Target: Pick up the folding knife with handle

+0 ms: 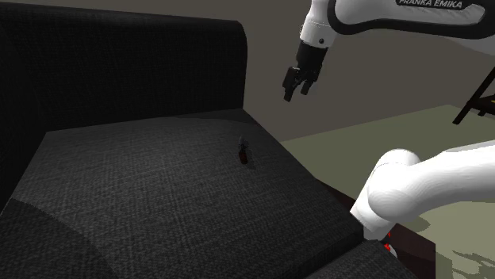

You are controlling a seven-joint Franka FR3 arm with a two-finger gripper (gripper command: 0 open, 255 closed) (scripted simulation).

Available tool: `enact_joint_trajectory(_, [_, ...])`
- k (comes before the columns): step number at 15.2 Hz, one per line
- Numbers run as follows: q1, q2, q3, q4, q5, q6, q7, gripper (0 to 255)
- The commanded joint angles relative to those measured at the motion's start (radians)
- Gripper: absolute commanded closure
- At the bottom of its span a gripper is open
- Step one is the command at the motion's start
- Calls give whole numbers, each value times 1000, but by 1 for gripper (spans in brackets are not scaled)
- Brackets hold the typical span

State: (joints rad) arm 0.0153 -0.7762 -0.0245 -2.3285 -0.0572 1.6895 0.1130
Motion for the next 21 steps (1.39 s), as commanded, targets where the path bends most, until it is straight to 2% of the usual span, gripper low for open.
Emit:
enact_joint_trajectory(1, [0, 0, 0, 0, 0, 0, 0, 0])
enact_joint_trajectory(10, [-28, -10, 248, -55, 185, 7, 495, 0])
enact_joint_trajectory(16, [-63, 82, 419, -3, 298, 47, 824, 0])
enact_joint_trajectory(20, [-103, 181, 534, 67, 346, 88, 1043, 0])
enact_joint_trajectory(21, [-106, 187, 540, 71, 348, 90, 1056, 0])
